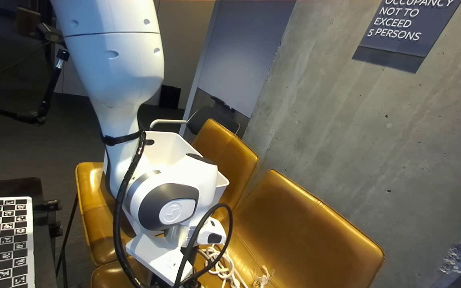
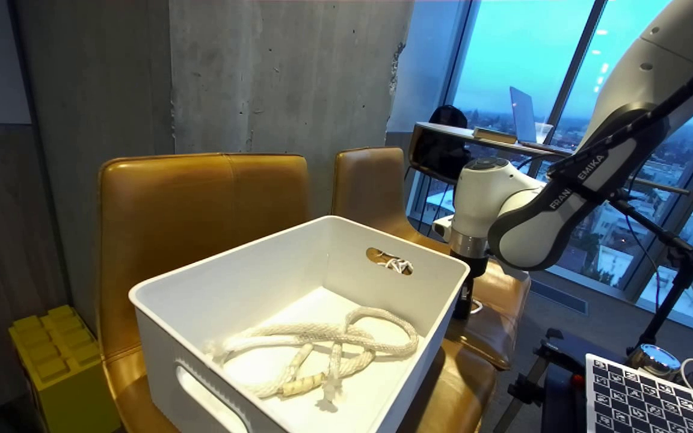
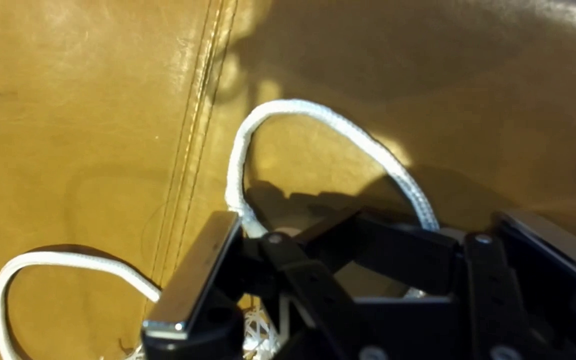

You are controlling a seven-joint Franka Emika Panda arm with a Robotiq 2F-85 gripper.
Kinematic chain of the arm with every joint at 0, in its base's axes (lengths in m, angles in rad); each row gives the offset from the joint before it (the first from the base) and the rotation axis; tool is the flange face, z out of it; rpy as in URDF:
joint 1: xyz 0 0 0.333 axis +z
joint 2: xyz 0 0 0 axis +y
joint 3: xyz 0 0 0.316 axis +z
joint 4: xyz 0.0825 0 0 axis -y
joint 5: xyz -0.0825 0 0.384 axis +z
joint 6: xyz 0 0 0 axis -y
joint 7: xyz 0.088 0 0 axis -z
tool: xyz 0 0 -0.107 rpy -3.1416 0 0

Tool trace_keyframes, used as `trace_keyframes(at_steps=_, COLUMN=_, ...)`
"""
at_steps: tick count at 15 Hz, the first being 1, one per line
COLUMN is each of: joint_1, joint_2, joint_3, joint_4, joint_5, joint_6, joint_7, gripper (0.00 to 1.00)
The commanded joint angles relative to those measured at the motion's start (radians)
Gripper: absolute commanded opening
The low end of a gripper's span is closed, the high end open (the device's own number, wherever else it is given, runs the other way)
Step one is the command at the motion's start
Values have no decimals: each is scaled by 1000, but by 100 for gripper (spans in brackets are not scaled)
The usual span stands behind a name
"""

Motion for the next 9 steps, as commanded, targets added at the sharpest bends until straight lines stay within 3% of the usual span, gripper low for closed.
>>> trace_keyframes(at_steps=1, joint_1=2, joint_2=26, joint_3=-6, joint_4=9, joint_5=-5, joint_6=0, joint_7=9, gripper=0)
trace_keyframes(at_steps=3, joint_1=3, joint_2=18, joint_3=-3, joint_4=2, joint_5=-4, joint_6=-3, joint_7=8, gripper=0)
trace_keyframes(at_steps=4, joint_1=5, joint_2=11, joint_3=1, joint_4=-4, joint_5=-2, joint_6=-3, joint_7=8, gripper=25)
trace_keyframes(at_steps=5, joint_1=6, joint_2=4, joint_3=6, joint_4=-9, joint_5=1, joint_6=-5, joint_7=8, gripper=27)
trace_keyframes(at_steps=9, joint_1=19, joint_2=-58, joint_3=18, joint_4=-66, joint_5=1, joint_6=-4, joint_7=7, gripper=53)
